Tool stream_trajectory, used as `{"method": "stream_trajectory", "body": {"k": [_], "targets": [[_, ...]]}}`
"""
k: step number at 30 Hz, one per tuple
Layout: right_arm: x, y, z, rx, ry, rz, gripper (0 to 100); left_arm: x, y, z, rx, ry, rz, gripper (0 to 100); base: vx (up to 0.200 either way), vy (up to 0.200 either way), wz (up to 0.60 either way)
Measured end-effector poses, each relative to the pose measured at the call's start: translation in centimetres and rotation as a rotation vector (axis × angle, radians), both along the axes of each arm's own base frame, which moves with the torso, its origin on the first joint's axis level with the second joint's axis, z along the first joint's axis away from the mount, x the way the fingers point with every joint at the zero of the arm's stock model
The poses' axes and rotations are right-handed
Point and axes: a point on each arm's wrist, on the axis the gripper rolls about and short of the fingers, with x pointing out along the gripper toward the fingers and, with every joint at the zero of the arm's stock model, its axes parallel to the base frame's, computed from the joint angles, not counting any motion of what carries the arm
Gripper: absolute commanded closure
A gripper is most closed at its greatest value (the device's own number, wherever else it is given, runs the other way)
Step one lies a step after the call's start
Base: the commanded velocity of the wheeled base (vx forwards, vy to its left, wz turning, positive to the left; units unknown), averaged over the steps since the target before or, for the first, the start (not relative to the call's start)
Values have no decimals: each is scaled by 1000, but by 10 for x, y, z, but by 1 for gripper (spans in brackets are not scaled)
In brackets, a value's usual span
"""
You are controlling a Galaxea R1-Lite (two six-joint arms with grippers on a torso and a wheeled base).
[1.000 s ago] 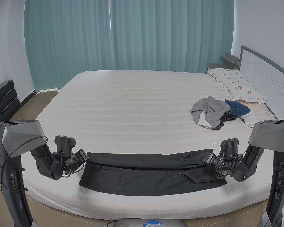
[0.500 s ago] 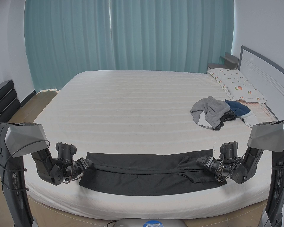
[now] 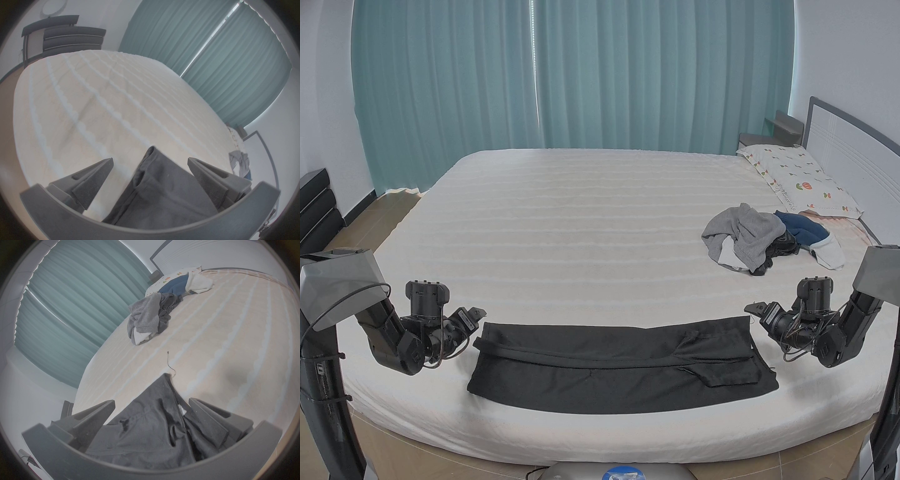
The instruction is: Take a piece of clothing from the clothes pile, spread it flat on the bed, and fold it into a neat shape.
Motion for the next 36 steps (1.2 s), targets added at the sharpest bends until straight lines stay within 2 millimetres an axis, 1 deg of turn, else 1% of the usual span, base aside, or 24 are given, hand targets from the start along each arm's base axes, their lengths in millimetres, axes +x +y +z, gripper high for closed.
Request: {"method": "stream_trajectory", "body": {"k": [4, 9, 15, 16, 23, 29, 35, 36], "targets": [[14, -2, -8, 14, -5, 10, 0, 14, -2, -3, -11, -23, 5, 0, 0, 0, 0], [28, -1, -21, 23, -3, 17, 0, 30, -3, -14, -15, -31, 7, 0, 0, 0, 0], [36, -1, -29, 89, 6, -21, 0, 39, -7, -27, -14, -20, 0, 0, 0, 0, 0], [37, -1, -29, 99, 6, -28, 0, 39, -8, -28, -14, -19, -3, 100, 0, 0, 0], [37, -1, -32, 114, 15, -44, 0, 43, -14, -38, 0, -7, -8, 100, 0, 0, 0], [24, -1, -33, 121, 47, -55, 0, 41, -10, -43, 9, 7, 12, 100, 0, 0, 0], [19, -2, -30, 255, 64, -111, 0, 40, -8, -44, 2, 13, 25, 100, 0, 0, 0], [19, -2, -29, 268, 63, -108, 0, 39, -8, -44, 1, 15, 26, 0, 0, 0, 0]]}}
